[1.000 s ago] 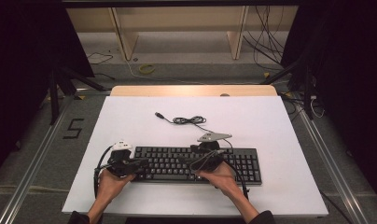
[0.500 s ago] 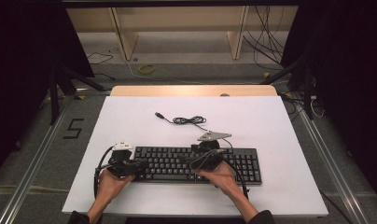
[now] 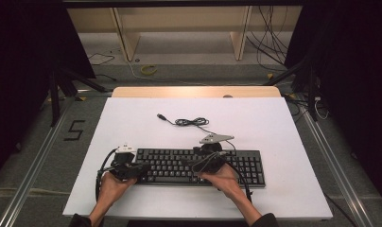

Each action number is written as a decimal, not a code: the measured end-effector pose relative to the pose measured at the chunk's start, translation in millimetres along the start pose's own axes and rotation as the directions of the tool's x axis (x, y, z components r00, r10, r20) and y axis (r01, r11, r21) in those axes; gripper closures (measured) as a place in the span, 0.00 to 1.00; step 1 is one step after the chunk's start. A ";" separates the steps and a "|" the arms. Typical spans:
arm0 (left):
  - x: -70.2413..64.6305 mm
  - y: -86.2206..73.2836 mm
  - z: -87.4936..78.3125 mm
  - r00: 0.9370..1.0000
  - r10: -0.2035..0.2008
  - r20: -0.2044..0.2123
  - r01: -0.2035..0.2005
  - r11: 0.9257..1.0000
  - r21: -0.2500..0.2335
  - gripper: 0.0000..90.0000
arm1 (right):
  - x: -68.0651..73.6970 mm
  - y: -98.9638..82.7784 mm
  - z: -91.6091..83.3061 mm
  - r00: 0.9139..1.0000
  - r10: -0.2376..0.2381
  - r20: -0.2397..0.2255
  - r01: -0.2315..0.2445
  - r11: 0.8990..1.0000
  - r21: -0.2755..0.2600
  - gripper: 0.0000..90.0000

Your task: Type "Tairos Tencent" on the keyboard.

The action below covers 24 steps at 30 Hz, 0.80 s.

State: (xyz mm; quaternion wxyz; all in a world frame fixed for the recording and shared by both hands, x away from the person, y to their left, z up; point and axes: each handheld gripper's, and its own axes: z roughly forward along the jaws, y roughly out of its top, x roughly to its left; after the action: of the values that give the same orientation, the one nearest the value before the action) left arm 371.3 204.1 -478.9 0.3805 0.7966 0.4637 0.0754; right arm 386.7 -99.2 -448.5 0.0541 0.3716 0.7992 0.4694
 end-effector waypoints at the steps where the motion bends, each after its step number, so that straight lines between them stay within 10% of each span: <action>1: -0.2 0.5 -0.8 1.000 0.000 -0.002 0.000 1.000 -0.004 0.99 | 0.0 0.0 0.1 1.000 0.000 0.000 0.000 1.000 0.001 0.35; 24: -6.6 4.3 -14.3 0.997 -0.027 0.065 0.033 0.994 -0.104 0.63 | 0.2 -0.3 3.7 1.000 0.000 0.000 0.000 1.000 0.009 0.42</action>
State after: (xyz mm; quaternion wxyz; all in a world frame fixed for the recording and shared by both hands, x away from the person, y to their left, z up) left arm 363.9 205.4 -464.5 0.4378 0.7703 0.4586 0.0685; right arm 388.0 -96.5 -450.8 0.0526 0.3717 0.8012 0.4659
